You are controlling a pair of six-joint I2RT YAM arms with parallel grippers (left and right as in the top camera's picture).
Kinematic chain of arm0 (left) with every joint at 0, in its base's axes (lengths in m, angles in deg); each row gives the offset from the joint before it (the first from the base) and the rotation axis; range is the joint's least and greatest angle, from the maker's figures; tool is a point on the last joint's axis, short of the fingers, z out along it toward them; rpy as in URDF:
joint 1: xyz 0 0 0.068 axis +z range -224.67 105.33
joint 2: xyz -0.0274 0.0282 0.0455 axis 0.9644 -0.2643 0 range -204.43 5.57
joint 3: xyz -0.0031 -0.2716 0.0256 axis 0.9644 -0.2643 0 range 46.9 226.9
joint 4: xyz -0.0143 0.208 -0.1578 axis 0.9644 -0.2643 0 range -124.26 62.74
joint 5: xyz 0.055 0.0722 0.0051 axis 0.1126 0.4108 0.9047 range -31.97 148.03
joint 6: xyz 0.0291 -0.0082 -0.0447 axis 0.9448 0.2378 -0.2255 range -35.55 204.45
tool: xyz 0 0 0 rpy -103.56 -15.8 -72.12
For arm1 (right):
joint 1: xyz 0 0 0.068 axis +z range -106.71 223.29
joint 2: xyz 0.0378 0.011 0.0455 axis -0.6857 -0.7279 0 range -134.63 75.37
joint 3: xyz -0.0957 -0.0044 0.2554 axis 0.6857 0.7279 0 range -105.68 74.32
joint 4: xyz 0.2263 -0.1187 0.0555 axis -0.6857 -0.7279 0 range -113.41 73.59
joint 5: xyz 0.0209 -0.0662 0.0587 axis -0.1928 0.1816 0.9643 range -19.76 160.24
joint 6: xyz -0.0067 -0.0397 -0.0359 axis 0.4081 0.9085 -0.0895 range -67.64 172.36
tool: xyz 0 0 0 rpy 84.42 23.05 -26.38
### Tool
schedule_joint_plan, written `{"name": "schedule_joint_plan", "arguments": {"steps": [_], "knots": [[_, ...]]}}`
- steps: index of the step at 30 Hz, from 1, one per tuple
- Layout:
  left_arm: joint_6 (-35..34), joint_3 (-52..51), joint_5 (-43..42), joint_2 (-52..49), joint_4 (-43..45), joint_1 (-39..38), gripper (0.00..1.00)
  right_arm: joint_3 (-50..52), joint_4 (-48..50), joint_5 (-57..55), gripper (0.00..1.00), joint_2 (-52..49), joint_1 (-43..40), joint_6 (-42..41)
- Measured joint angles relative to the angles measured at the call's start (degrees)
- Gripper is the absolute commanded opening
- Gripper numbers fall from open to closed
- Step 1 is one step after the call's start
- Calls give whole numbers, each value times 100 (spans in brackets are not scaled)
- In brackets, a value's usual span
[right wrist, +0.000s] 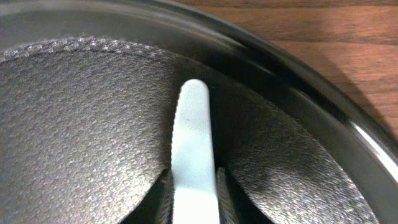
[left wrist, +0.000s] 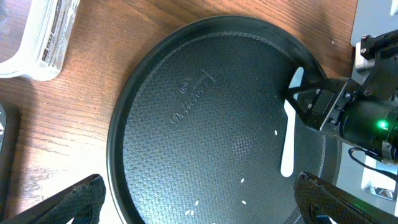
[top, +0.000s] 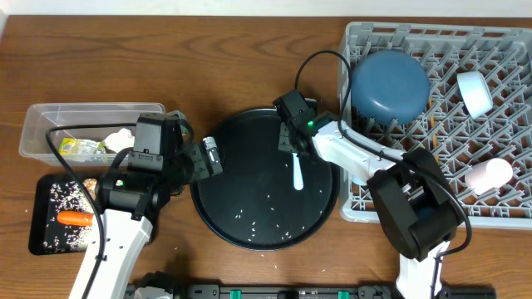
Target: Sort waste into correct bins and load items into the dishwasher rack
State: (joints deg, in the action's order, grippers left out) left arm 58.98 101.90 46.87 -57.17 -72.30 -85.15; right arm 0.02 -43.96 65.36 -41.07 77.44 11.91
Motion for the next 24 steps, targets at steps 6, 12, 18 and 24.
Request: {"name": "schedule_joint_plan", "arguments": {"steps": [6, 12, 18, 24], "knots": [[0, 0, 0, 0, 0, 0, 98, -13, 52, -7, 10, -15, 0, -59], [0, 0, 0, 0, 0, 0, 98, -22, 39, -13, 7, -17, 0, -61], [0, 0, 0, 0, 0, 0, 98, -33, 35, 24, 17, -28, 7, 31], [0, 0, 0, 0, 0, 0, 98, -105, -17, 55, 22, -55, 22, 297]]}}
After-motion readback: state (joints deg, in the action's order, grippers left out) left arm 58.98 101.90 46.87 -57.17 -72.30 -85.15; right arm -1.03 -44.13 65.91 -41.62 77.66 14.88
